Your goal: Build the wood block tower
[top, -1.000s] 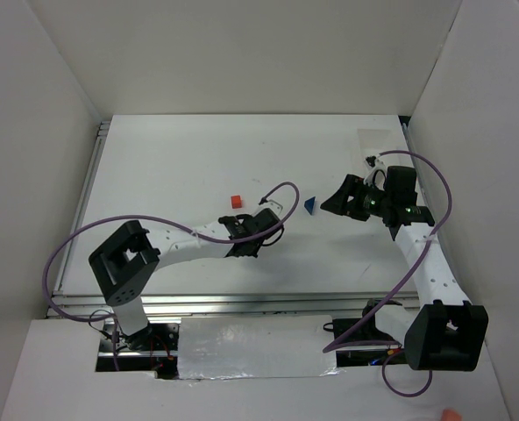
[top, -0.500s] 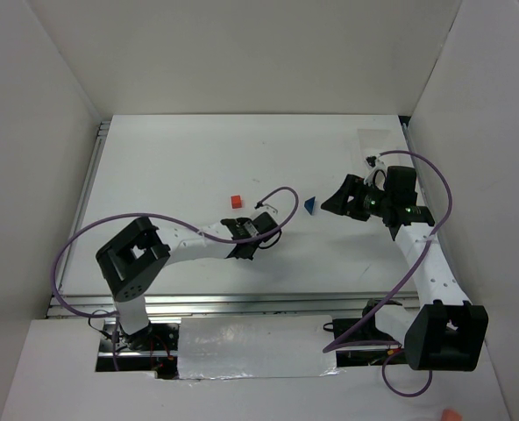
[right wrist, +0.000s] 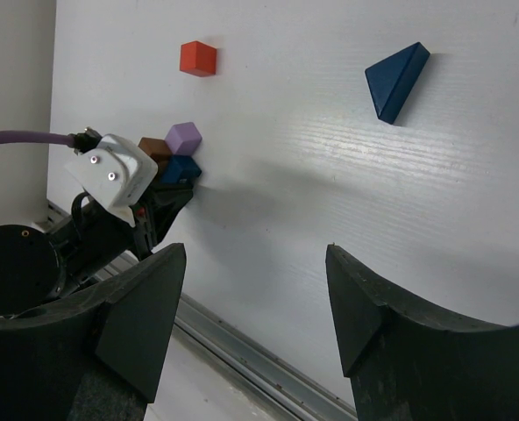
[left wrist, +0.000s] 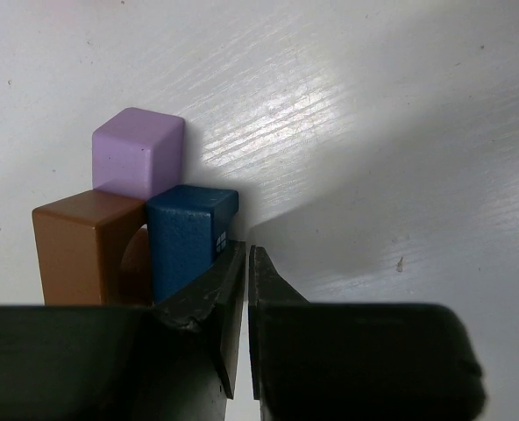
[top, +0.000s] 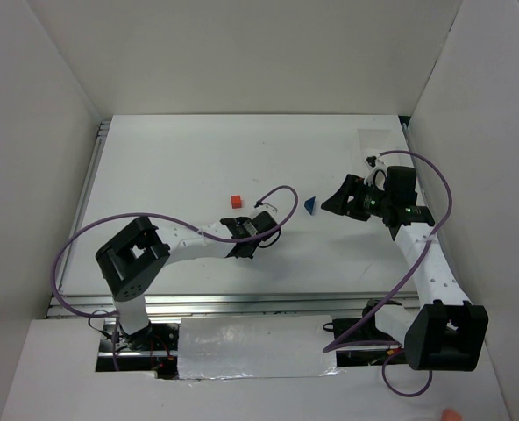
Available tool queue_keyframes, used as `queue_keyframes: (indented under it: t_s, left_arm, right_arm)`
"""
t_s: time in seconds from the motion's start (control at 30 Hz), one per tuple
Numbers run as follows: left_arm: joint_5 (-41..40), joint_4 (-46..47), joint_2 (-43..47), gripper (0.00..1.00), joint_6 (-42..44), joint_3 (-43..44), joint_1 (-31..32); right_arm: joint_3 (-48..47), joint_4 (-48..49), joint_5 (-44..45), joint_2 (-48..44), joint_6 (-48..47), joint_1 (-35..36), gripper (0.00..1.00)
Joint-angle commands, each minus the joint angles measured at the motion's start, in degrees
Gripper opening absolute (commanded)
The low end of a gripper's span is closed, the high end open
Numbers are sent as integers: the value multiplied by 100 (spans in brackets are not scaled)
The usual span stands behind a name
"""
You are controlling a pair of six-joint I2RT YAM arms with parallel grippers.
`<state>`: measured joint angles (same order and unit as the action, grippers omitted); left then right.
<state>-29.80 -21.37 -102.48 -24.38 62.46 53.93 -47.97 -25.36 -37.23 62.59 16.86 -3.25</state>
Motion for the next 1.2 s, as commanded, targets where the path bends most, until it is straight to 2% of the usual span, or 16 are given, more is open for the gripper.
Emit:
queue_keyframes:
  t_s: [0.0,1.17]
  left_arm:
    - [-140,97,-9,20,-76,3,-6]
    - [-289,1,79,22,-31,12,-14]
  right_arm:
    - [-73,-39,23,-141,-78,43,72]
    - [-81,-74,129,-177,-78,43,73]
